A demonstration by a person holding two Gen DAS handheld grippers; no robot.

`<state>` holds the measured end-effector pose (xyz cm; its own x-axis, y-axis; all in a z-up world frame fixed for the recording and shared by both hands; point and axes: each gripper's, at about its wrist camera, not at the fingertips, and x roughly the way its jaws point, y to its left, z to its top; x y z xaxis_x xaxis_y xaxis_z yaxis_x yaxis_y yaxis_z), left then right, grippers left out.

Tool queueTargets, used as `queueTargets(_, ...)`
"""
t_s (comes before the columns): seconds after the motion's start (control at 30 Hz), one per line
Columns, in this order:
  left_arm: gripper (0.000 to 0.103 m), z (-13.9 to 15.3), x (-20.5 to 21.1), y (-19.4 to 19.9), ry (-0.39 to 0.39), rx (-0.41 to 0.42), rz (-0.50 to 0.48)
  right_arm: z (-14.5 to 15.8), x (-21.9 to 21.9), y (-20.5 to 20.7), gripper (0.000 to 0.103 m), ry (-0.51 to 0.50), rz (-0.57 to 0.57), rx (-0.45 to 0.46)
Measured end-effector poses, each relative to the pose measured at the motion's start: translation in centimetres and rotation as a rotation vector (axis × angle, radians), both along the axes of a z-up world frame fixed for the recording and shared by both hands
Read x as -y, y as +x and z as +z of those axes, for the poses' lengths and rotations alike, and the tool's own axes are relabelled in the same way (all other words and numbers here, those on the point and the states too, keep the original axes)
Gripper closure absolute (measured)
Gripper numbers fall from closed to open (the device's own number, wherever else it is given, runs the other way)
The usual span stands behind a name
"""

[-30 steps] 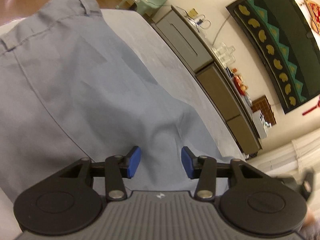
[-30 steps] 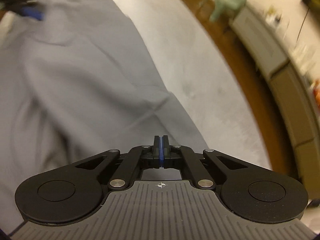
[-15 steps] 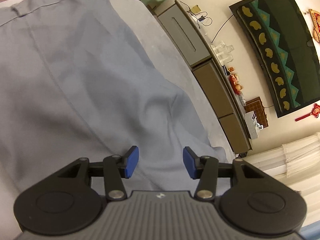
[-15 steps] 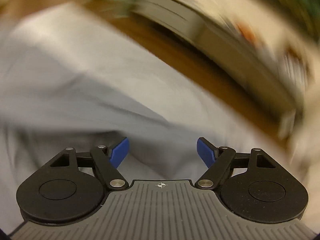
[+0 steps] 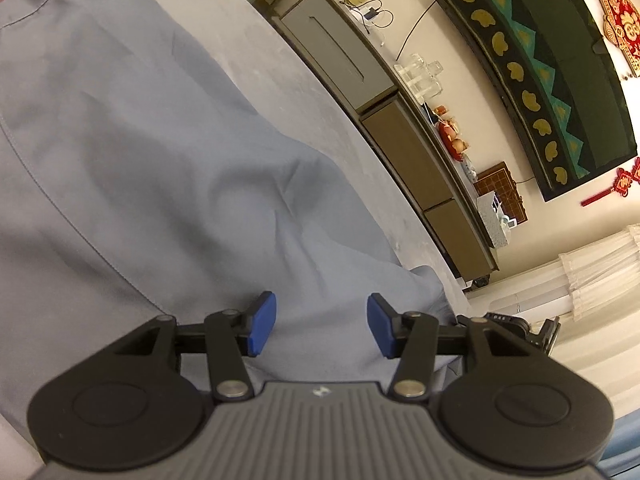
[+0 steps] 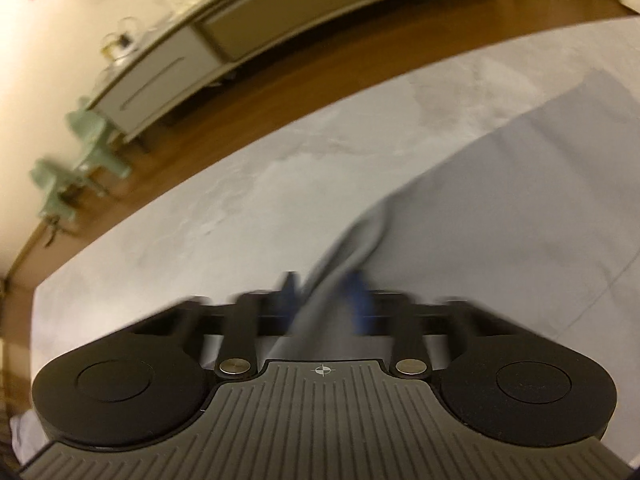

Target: Fold clothes

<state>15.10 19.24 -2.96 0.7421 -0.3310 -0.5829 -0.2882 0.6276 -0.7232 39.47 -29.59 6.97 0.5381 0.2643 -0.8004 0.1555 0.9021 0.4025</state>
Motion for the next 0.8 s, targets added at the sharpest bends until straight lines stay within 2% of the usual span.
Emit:
queueTargets(0.07,0.053,0.1,-0.1,-0.3,-0.002,0.002,0.002,1.4,-0.4,-1.4,0.103,-0.031,0.058,0.088)
queueTargets(0.13,0.053,0.2,-0.4,-0.7,-0.013,0.002,0.01,3.5,-0.6,-3.7,0.103,-0.061,0.146,0.163)
queueTargets(0.17,0.052,0.2,-0.7,-1.0,-0.024,0.004,0.017,4.5,-1.1,-4.8,0.103,-0.107,0.214,0.198)
queueTargets(0.23,0.052,0.3,-1.0,-1.5,-0.042,0.012,0.025,6.0,-3.5,-6.9,0.096,-0.321,0.438,0.254)
queueTargets(0.27,0.051,0.4,-1.1,-1.8,-0.049,0.018,0.027,6.2,-4.8,-8.0,0.087,-0.423,0.555,0.286)
queueTargets(0.3,0.05,0.4,-1.1,-2.0,-0.054,0.022,0.029,6.3,-6.2,-9.2,0.058,-0.52,0.682,0.339)
queueTargets(0.33,0.049,0.4,-1.0,-2.1,-0.052,0.024,0.028,6.4,-7.6,-10.3,0.043,-0.618,0.808,0.392)
queueTargets(0.37,0.049,0.4,-0.9,-2.1,-0.05,0.022,0.026,6.3,-9.0,-11.4,0.012,-0.704,0.926,0.444)
queueTargets(0.4,0.048,0.3,-0.8,-2.1,-0.051,0.018,0.023,6.0,-10.4,-12.0,0.001,-0.768,1.028,0.494)
queueTargets(0.43,0.048,0.1,-0.8,-2.1,-0.052,0.012,0.021,5.6,-11.8,-12.4,0.002,-0.823,1.125,0.526)
queueTargets(0.5,0.048,-0.2,-0.6,-2.0,-0.05,0.003,0.02,4.6,-14.6,-11.9,0.002,-0.887,1.299,0.514)
queueTargets(0.57,0.048,-0.2,-0.6,-1.8,-0.042,0.001,0.022,3.7,-16.9,-10.4,0.004,-0.907,1.423,0.479)
queueTargets(0.67,0.048,-0.2,-0.8,-1.5,-0.024,0.0,0.025,2.6,-19.1,-7.1,0.01,-0.885,1.52,0.416)
queueTargets(0.73,0.048,-0.3,-0.8,-1.2,-0.02,-0.006,0.024,1.7,-20.0,-4.8,0.011,-0.847,1.551,0.331)
queueTargets(0.77,0.048,-0.3,-0.8,-1.0,-0.018,-0.009,0.023,1.1,-20.2,-3.8,0.016,-0.818,1.565,0.259)
queueTargets(0.8,0.048,-0.4,-0.7,-0.8,-0.019,-0.012,0.021,0.6,-20.4,-2.8,0.031,-0.784,1.571,0.187)
